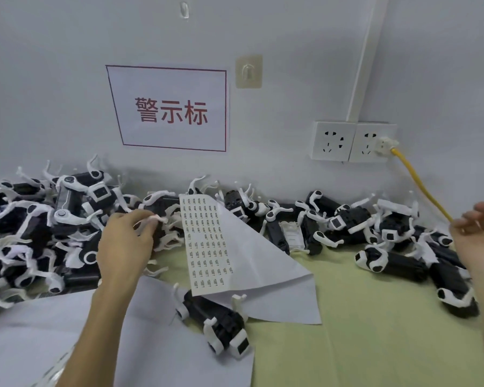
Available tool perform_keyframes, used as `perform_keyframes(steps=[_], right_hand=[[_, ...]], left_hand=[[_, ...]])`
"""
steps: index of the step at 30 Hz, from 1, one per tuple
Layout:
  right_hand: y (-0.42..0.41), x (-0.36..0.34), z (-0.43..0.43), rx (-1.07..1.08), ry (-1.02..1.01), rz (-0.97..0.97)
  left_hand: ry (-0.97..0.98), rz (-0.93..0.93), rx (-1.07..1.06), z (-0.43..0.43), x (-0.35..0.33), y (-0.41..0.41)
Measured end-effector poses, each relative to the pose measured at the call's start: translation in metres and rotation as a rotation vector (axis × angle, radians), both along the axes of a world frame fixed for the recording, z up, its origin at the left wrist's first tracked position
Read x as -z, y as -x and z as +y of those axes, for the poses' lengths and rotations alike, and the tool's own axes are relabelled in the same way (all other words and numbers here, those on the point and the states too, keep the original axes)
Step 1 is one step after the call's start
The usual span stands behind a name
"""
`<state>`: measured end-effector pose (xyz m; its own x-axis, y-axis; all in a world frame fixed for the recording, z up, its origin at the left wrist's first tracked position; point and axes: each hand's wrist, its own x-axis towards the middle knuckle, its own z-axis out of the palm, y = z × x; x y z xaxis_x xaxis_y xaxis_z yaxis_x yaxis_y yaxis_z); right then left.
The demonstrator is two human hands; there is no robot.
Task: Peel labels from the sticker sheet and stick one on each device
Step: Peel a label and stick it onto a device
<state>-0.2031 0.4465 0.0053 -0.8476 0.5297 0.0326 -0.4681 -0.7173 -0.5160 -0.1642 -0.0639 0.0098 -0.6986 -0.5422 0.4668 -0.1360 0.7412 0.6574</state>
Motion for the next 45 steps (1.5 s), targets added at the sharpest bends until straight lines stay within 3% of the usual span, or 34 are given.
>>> perform_keyframes(steps=[3, 5, 8, 10, 12, 15, 21, 24, 29, 34, 39, 45], right_hand=[[-0.018, -0.046, -0.053, -0.035, -0.172, 0.012], [-0.025, -0.065, -0.068, -0.089, -0.161, -0.031], [-0.035, -0.082, -0.095, -0.139, -0.242, -0.116], [-0.041, -0.09, -0.116, -0.183, -0.356, -0.123], [-0.046, -0.093, -0.135, -0.212, -0.568, -0.105], [-0.056, -0.098, -0.166, -0.192, -0.969, -0.028], [-0.068, -0.084, -0.199, -0.214, -1.665, 0.263], [-0.068, -0.078, -0.206, -0.142, -1.818, 0.252], [-0.066, -0.078, -0.203, -0.058, -1.878, 0.284], [-0.059, -0.075, -0.196, -0.026, -1.828, 0.341], [-0.054, -0.07, -0.189, -0.148, -1.75, 0.221], [-0.052, -0.063, -0.201, -0.254, -1.48, 0.234]], left_hand=[[-0.066, 0.168, -0.005, 0.004, -0.015, -0.005], [-0.194, 0.266, 0.007, 0.009, -0.028, -0.009], [-0.533, 0.391, 0.109, 0.019, -0.052, -0.016], [-0.855, 0.423, 0.23, 0.033, -0.064, -0.02], [-1.163, 0.389, 0.411, 0.052, -0.072, -0.023], [-1.392, 0.295, 0.693, 0.083, -0.069, -0.027], [-1.944, 0.012, 0.753, 0.118, -0.059, -0.024], [-2.107, -0.047, 0.842, 0.123, -0.057, -0.025], [-2.107, -0.124, 0.888, 0.131, -0.057, -0.03], [-1.833, -0.214, 0.865, 0.139, -0.053, -0.03], [-1.681, -0.093, 0.971, 0.141, -0.048, -0.027], [-1.635, 0.057, 1.185, 0.153, -0.047, -0.033]])
